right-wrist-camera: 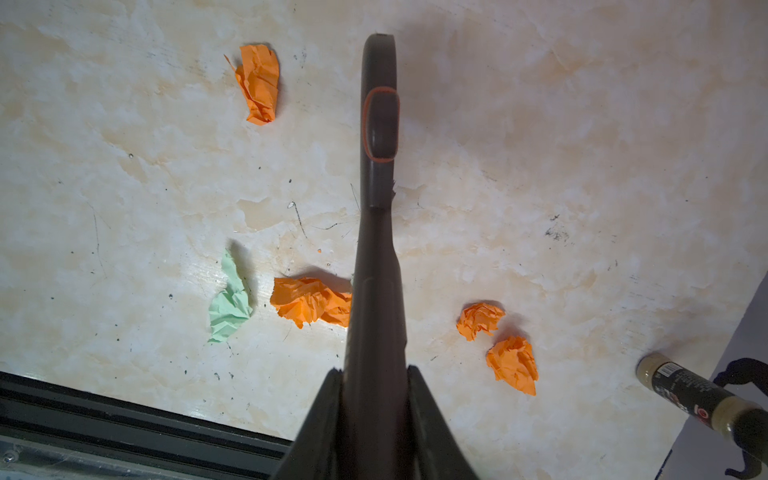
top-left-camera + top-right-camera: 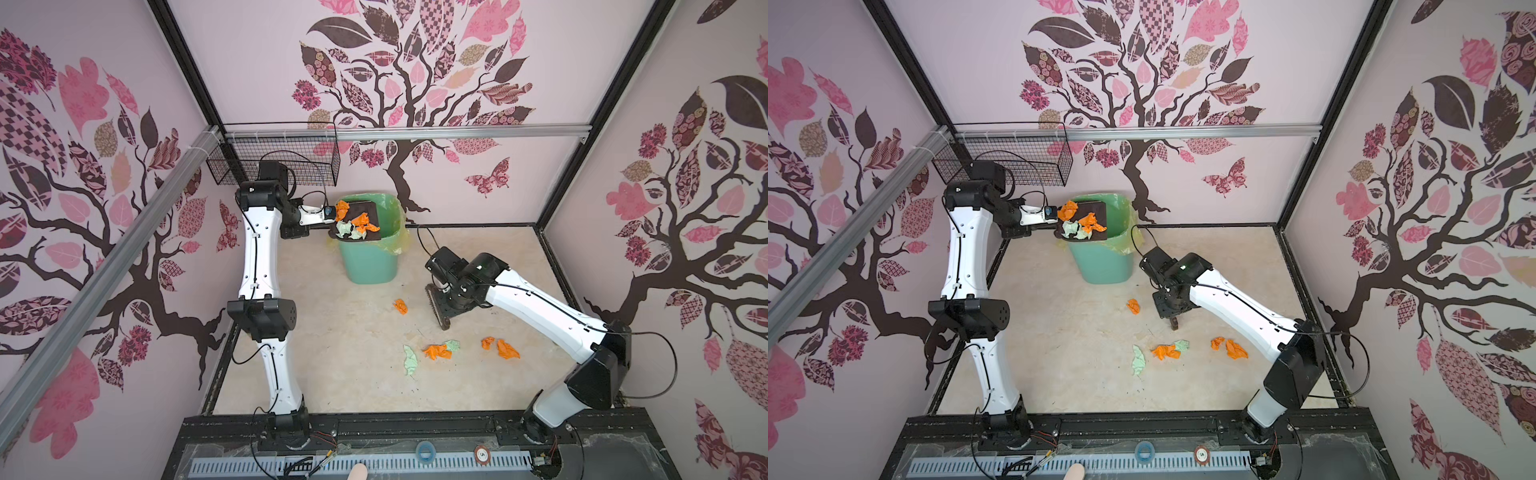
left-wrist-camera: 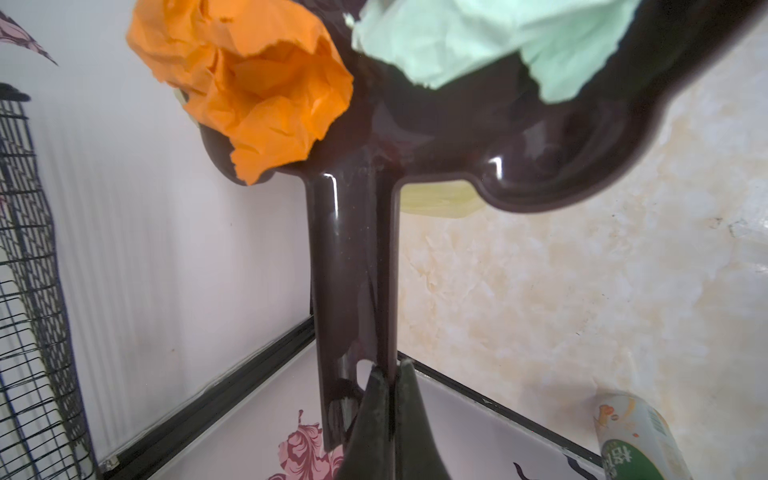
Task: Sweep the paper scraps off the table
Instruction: 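Lift the loaded dustpan toward the green bin with the left gripper, then tip the dustpan over the green bin to dump scraps with the left gripper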
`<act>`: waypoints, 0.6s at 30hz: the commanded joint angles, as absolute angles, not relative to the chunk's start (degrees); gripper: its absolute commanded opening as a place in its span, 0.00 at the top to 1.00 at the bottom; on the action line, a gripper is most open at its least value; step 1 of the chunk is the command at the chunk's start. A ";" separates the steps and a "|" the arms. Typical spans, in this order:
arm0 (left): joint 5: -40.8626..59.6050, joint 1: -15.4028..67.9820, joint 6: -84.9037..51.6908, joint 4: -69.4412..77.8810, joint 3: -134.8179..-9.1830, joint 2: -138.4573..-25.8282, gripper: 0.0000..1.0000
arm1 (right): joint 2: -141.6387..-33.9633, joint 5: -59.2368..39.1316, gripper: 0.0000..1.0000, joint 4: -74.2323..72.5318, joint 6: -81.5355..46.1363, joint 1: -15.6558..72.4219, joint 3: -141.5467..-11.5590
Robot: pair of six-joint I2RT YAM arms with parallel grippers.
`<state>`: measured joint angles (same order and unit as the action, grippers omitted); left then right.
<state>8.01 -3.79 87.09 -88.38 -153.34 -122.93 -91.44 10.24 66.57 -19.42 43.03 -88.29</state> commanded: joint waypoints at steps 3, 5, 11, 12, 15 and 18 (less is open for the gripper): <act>5.90 -3.39 88.66 -84.06 -156.42 -124.65 1.00 | -91.53 7.60 1.00 65.78 -19.24 42.86 -86.67; 4.86 -3.26 88.92 -82.81 -156.98 -125.79 1.00 | -92.01 7.20 1.00 65.82 -19.29 42.87 -86.57; 1.19 -1.50 89.81 -74.48 -156.63 -126.90 1.00 | -93.18 6.43 1.00 65.93 -18.99 42.87 -85.72; 0.53 -0.86 90.28 -72.65 -156.34 -126.76 1.00 | -93.11 6.50 1.00 65.73 -18.98 42.84 -85.45; -1.81 0.96 92.25 -65.25 -153.46 -125.52 1.00 | -92.84 6.50 1.00 65.33 -19.03 42.88 -85.12; -3.37 2.63 94.65 -59.88 -151.50 -124.28 1.00 | -92.64 6.42 1.00 65.22 -19.05 42.80 -85.11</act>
<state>-1.56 1.26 91.98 -68.42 -153.47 -126.45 -91.59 9.15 64.07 -19.27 43.03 -86.50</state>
